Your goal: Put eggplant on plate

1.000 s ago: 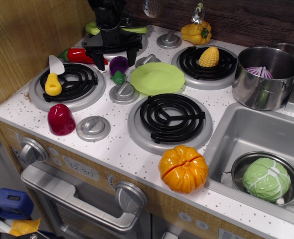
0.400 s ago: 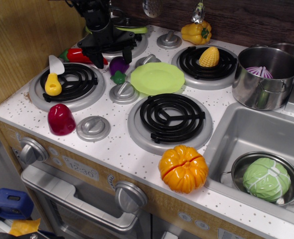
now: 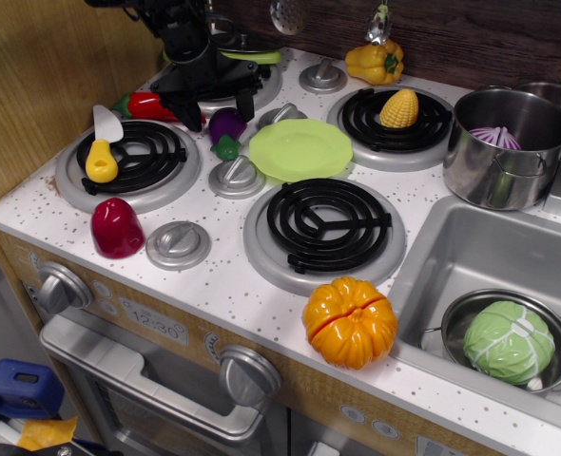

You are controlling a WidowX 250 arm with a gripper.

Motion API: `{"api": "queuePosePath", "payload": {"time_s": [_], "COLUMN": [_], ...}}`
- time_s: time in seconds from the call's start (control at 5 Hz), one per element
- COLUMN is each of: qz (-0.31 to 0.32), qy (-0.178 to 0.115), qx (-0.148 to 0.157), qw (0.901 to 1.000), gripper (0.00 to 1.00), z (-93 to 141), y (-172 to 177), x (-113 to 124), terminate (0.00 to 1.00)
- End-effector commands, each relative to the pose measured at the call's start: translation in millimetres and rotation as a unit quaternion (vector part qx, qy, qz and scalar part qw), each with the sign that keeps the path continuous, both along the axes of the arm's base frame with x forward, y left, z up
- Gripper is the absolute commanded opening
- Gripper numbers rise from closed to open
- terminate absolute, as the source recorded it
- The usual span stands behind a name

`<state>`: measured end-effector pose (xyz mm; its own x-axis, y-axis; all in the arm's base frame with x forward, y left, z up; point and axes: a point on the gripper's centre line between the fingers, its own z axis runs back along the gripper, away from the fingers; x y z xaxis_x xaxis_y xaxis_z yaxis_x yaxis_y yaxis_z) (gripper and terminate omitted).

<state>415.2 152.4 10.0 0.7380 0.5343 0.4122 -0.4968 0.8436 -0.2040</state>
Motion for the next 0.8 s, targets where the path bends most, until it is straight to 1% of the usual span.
{"api": "queuePosePath", "payload": {"time_s": [0.0, 0.2, 0.4, 0.6], "qz": [0.005, 0.009, 0.006, -0.001], "qy": [-0.023, -0.030, -0.019, -0.015], "qx": [-0.002, -0.010, -0.014, -0.014], "qw": [0.9997, 0.9994, 0.9997, 0.9998], "gripper": [1.00, 1.00, 0.00, 0.00], "z": [0, -17, -20, -15], "y": [1, -3, 0, 0], "x": [-1, -1, 1, 3], "terminate": [0.00, 0.00, 0.00, 0.00]}}
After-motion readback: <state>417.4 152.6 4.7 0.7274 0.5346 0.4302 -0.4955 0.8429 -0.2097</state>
